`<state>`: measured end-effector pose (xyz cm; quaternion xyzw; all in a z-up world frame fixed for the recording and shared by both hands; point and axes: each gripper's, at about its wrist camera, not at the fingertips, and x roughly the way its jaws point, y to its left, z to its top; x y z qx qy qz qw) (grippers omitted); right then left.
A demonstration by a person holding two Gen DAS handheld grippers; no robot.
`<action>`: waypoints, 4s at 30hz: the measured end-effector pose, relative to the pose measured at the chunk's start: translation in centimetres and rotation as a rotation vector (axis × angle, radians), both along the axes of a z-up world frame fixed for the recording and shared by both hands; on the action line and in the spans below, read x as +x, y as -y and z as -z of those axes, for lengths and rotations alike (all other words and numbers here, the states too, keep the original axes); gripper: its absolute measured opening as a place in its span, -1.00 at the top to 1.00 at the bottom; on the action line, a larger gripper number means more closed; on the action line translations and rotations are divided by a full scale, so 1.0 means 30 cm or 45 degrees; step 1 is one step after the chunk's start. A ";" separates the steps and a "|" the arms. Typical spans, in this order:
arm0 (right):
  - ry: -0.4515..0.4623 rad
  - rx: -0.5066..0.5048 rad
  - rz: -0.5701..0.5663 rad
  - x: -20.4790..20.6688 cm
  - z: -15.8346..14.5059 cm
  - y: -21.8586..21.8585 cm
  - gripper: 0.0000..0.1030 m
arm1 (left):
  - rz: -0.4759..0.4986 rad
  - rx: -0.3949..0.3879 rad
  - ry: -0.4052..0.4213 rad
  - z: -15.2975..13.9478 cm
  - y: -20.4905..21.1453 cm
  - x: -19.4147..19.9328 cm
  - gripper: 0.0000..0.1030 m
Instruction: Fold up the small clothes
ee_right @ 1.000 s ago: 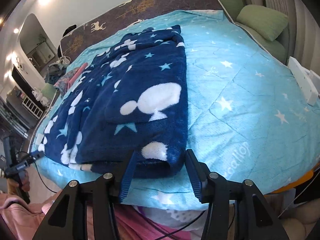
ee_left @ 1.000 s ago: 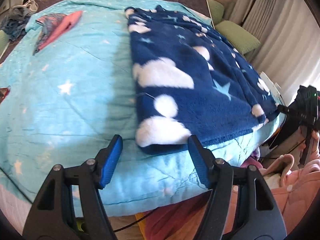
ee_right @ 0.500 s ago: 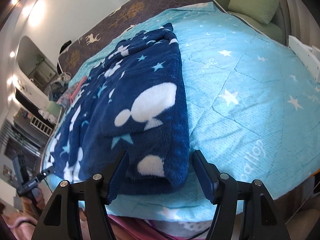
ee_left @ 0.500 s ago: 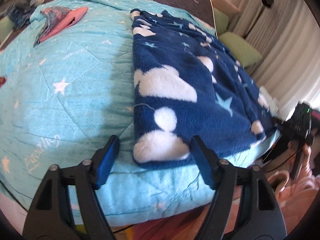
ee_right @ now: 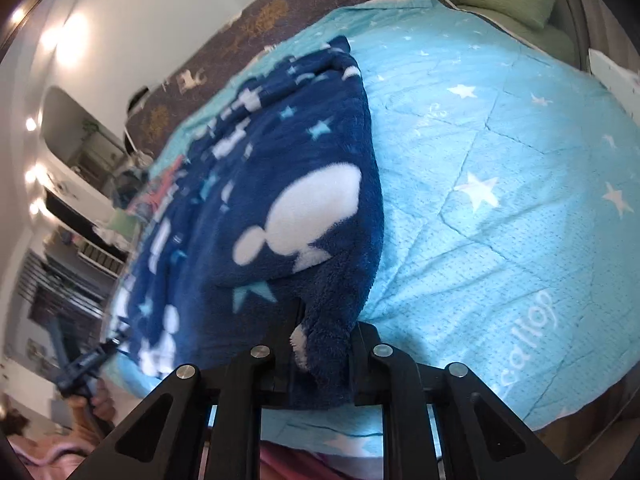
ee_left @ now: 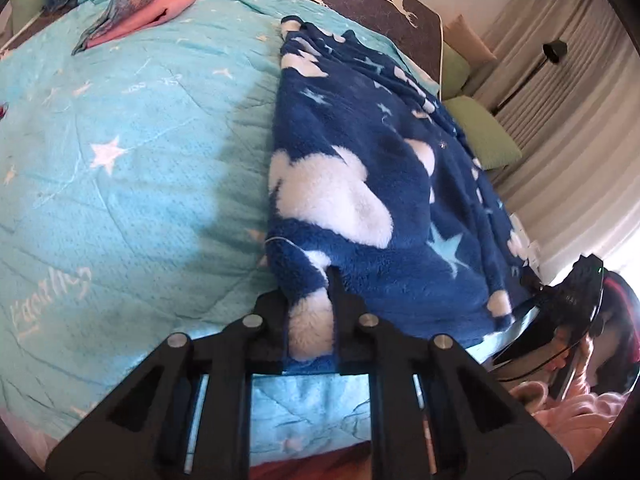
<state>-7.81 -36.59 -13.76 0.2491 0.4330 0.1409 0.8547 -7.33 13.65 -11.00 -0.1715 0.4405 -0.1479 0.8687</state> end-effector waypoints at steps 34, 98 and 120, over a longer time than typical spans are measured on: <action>0.514 0.249 0.028 0.434 -0.600 0.118 0.74 | 0.084 0.409 0.623 -0.699 0.181 0.478 0.72; 0.202 -0.518 -0.147 1.608 -0.299 -0.401 -0.11 | 0.198 0.672 0.246 -0.235 0.557 1.658 -0.13; 0.069 -0.267 0.064 1.172 -0.315 0.041 -0.19 | -0.059 0.443 0.135 -0.260 0.086 1.162 -0.23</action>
